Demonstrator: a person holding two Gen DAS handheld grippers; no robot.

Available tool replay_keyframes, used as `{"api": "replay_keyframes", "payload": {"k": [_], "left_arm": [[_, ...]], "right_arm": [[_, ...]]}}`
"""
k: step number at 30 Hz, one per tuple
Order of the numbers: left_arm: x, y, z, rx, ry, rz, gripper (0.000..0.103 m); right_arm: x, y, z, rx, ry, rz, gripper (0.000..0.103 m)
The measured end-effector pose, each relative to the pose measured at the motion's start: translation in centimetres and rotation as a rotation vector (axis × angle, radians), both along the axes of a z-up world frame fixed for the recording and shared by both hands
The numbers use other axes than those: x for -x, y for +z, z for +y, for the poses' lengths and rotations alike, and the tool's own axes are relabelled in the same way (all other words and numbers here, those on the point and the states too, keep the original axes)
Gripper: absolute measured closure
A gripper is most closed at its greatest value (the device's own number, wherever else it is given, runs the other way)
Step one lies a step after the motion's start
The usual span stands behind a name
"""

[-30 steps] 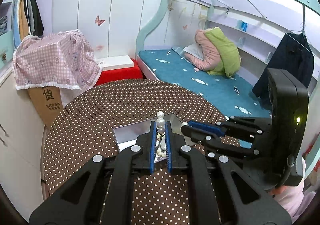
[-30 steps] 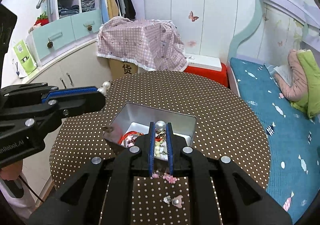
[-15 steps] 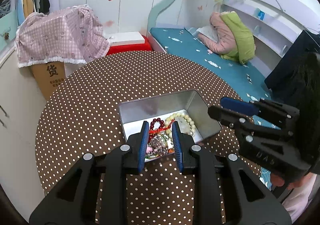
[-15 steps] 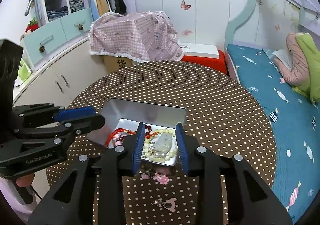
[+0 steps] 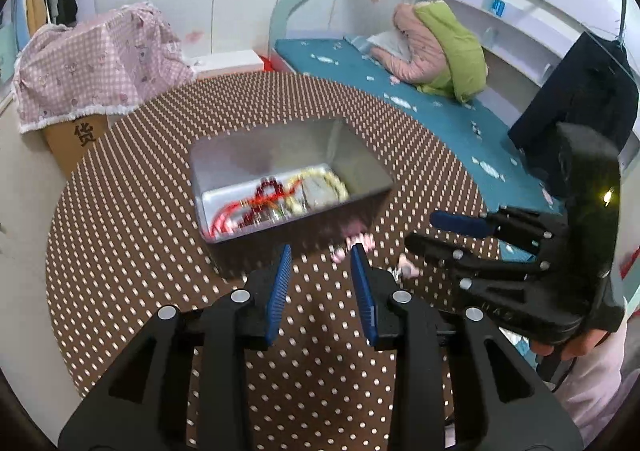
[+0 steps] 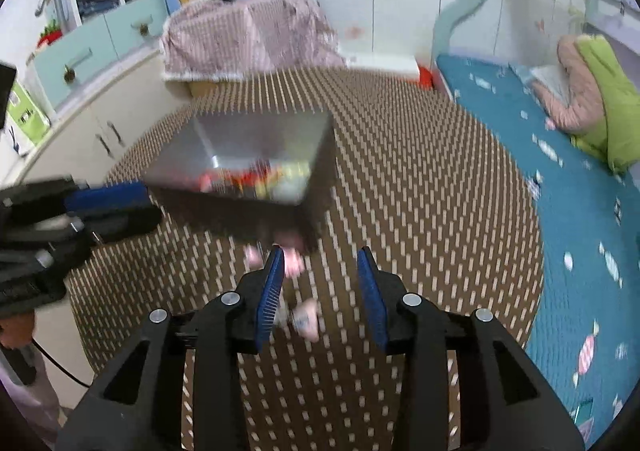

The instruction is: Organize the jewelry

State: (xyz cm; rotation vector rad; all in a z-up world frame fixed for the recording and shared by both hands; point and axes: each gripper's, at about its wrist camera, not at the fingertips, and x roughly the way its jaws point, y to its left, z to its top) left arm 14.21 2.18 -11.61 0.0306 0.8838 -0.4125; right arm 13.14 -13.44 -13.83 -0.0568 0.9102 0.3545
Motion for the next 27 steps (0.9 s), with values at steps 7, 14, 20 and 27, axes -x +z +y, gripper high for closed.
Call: {"api": "replay_keyframes", "payload": {"k": [7,14,20,27], "left_arm": [[0.1,-2.7,-1.1,-0.029,-0.004,0.062,0.071],[-0.6,-3.4,-2.2,-0.038,-0.022,0.068,0.071],[-1.8,-4.7,-2.9,-0.045,-0.034,0.067,0.072],[-3.0,-5.7,-4.2,-0.045,-0.052,0.05,0.075]], "right_arm": [[1.0,-1.9,0.2,0.029,0.012,0.036,0.067],[0.8,-2.3,1.0,0.07,0.045,-0.001,0.076],[0.3,-2.5,0.6,0.072,0.051,-0.016,0.088],[0.2,-2.3,-0.7,0.052,0.014,0.0,0.088]]}}
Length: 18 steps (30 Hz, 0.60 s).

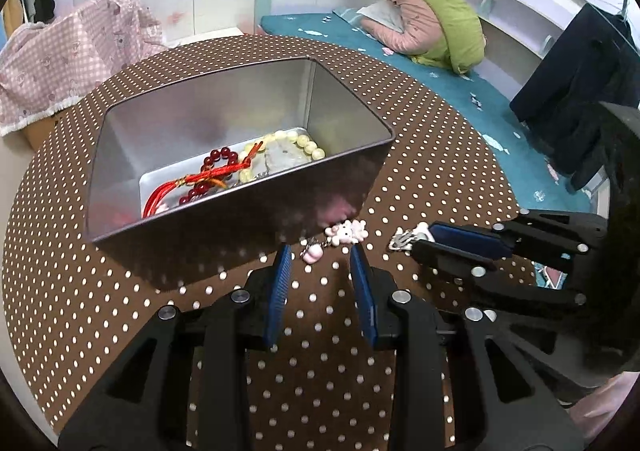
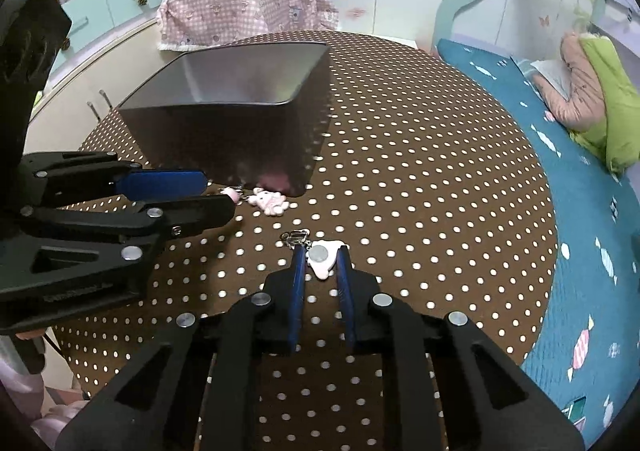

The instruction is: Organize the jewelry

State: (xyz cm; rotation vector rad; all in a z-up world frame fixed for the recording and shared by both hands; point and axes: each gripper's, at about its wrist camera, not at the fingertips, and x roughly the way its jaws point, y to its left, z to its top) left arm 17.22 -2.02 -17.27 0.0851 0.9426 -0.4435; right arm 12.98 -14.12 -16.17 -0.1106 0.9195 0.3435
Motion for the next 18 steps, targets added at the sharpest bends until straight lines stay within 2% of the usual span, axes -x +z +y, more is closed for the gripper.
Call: {"api": "replay_keyframes", "payload": {"k": [3,10,14,18], "left_arm": [[-0.5,-0.7,-0.6,-0.023,-0.005,0.019,0.091],[-0.6,-0.8,-1.1,-0.03,-0.007,0.018,0.092],[-0.5,-0.4,-1.6,-0.016,-0.018,0.015,0.103],[-0.1,0.1,-1.4,-0.01,-0.019,0.004,0.103]], "right_arm": [[0.1,0.1,-0.3,-0.001,-0.01,0.001,0.088],[0.3,0.3,-1.4,-0.012,-0.03,-0.002,0.088],[0.4,0.6,-1.5,-0.019,-0.034,-0.011,0.088],[0.4,1.2,-1.8,-0.027,-0.039,-0.026,0.088]]}}
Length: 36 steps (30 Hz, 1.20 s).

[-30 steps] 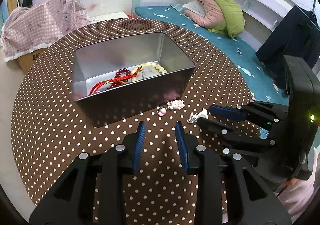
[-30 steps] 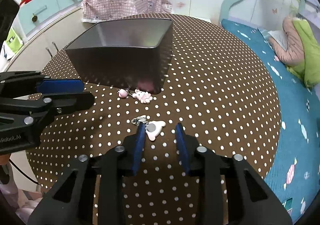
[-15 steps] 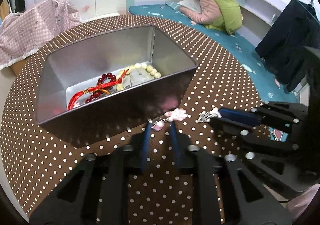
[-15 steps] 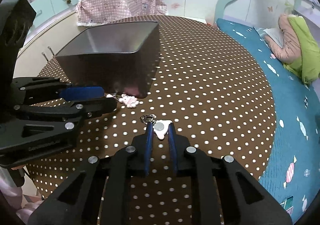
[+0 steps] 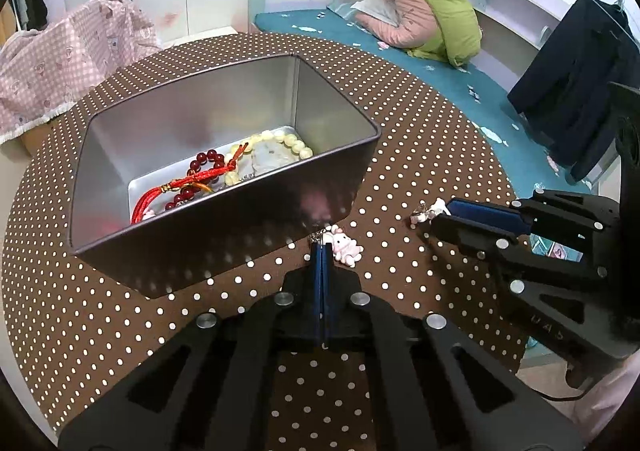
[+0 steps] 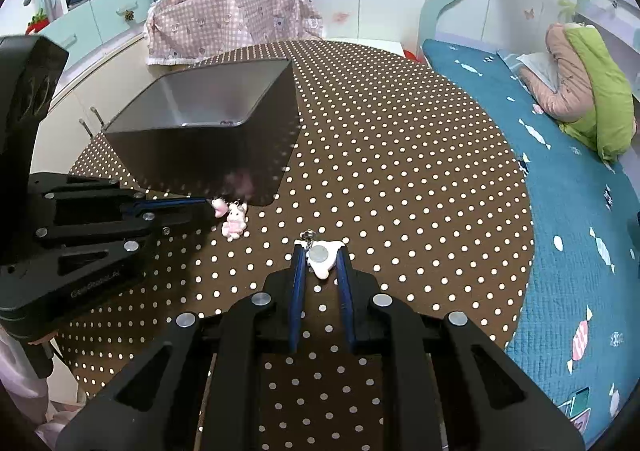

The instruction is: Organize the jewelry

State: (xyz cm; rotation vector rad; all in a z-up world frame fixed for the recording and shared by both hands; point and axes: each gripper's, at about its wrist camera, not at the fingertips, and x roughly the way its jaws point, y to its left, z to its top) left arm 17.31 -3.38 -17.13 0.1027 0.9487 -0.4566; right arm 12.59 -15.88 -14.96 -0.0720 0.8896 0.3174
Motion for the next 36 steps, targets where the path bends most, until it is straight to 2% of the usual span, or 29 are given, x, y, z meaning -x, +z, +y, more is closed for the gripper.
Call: {"api": "replay_keyframes", "payload": {"k": [11,19,27,34,36], "left_arm": [[1.1,1.2,0.6,0.012,-0.002,-0.026,0.103],[2.6,5.5,2.0,0.054,-0.021,-0.129,0.103],[2.6,9.8,4.1,0.04,0.054,-0.239,0.103],[1.4,10.6,5.5,0.012,0.154,-0.259,0.101],[1.2,10.2,5.7,-0.004,0.171,-0.249,0.09]], "right_arm": [[0.1,1.1,-0.5,-0.009,-0.014,-0.029,0.088],[-0.2,4.3,0.2,-0.016,0.007,-0.117,0.088],[-1.2,8.0,3.0,-0.03,0.09,-0.215,0.088],[-2.1,8.7,5.4,-0.06,0.182,-0.227,0.088],[-2.6,8.6,5.4,-0.068,0.168,-0.214,0.074]]}}
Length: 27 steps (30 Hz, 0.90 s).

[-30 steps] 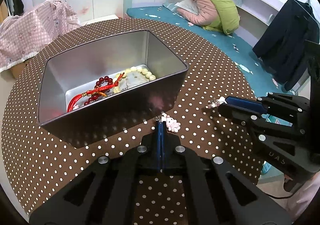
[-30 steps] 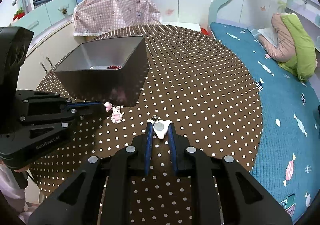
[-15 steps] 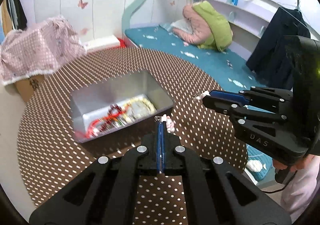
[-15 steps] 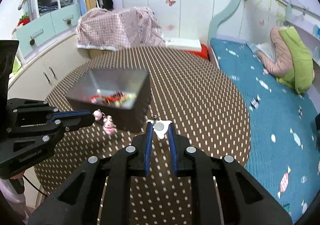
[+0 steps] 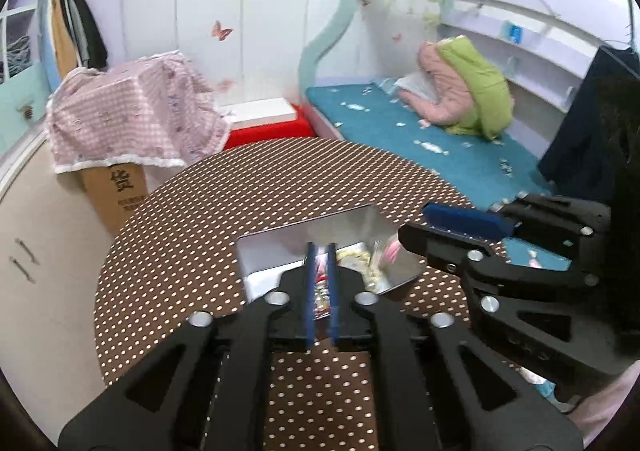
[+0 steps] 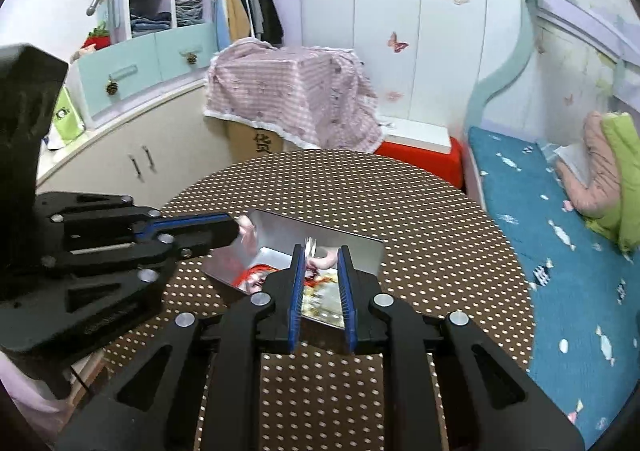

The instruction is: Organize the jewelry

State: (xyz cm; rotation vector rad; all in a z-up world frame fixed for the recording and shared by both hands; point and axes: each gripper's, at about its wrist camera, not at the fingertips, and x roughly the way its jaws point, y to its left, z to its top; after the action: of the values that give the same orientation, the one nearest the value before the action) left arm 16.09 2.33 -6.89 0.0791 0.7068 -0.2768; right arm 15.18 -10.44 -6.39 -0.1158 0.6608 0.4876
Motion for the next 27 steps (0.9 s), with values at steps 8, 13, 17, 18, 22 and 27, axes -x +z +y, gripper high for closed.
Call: {"api": "replay_keyframes", "payload": {"k": [8,13,17,18,22,27], "left_arm": [[0.6,0.2,1.1,0.007,0.07,-0.003,0.056],[3.3,2.8,1.1,0.012,0.135,-0.089,0.038],[6.0,5.5,1.2,0.006,0.192,-0.176,0.024],[6.5,6.1,1.3,0.011,0.202,-0.191,0.02],[8.9,8.3,1.6,0.018,0.236,-0.267,0.01],[10.8,10.1,1.8,0.01,0.258,-0.315,0.005]], "right_arm": [[0.8,1.2,-1.3,-0.008,-0.084,-0.017,0.067],[2.7,3.5,-1.8,-0.029,-0.125,-0.09,0.05],[5.2,6.1,-2.5,-0.052,-0.17,-0.171,0.031],[5.6,6.6,-2.8,-0.057,-0.183,-0.189,0.027],[7.4,8.5,-3.4,-0.063,-0.225,-0.259,0.009],[8.8,9.5,-3.8,-0.073,-0.251,-0.307,0.008]]}}
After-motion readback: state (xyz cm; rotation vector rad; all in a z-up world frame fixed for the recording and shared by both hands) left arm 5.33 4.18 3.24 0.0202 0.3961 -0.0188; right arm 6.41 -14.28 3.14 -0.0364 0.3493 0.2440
